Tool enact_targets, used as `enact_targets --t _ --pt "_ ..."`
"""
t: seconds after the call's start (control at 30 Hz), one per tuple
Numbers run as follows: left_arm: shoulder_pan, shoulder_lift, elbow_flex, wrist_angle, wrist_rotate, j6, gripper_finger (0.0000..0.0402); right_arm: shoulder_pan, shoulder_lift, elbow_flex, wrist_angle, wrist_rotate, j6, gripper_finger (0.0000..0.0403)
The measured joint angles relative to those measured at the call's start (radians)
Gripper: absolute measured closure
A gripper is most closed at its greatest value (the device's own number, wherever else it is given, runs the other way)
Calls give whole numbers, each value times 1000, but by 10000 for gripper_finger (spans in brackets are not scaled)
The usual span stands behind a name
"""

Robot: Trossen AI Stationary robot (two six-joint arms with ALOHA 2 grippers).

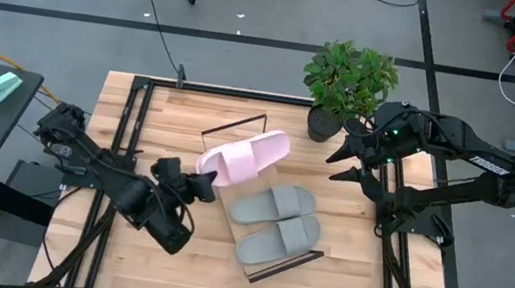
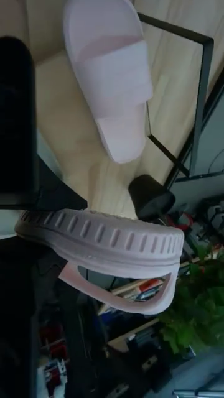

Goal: Pick and place slides into the shelf
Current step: Put the pink slide on the shelf

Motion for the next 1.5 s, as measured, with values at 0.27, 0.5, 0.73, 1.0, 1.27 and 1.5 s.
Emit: enact_targets --t 0.27,0.5,0.73,1.0,1.27,1.5 --pt "13 0 -166 144 -6 4 361 0 0 0 11 0 1 207" --pt "13 0 -332 386 -12 18 361 0 0 0 14 -1 34 210" --pt "12 0 -452 557 4 90 361 0 0 0 29 -1 54 210" --pt "12 1 -498 561 126 196 361 0 0 0 50 -1 79 210" --pt "7 1 -532 560 211 151 361 0 0 0 56 -1 96 210" --pt "-25 1 -532 578 235 8 360 0 1 0 55 18 97 210"
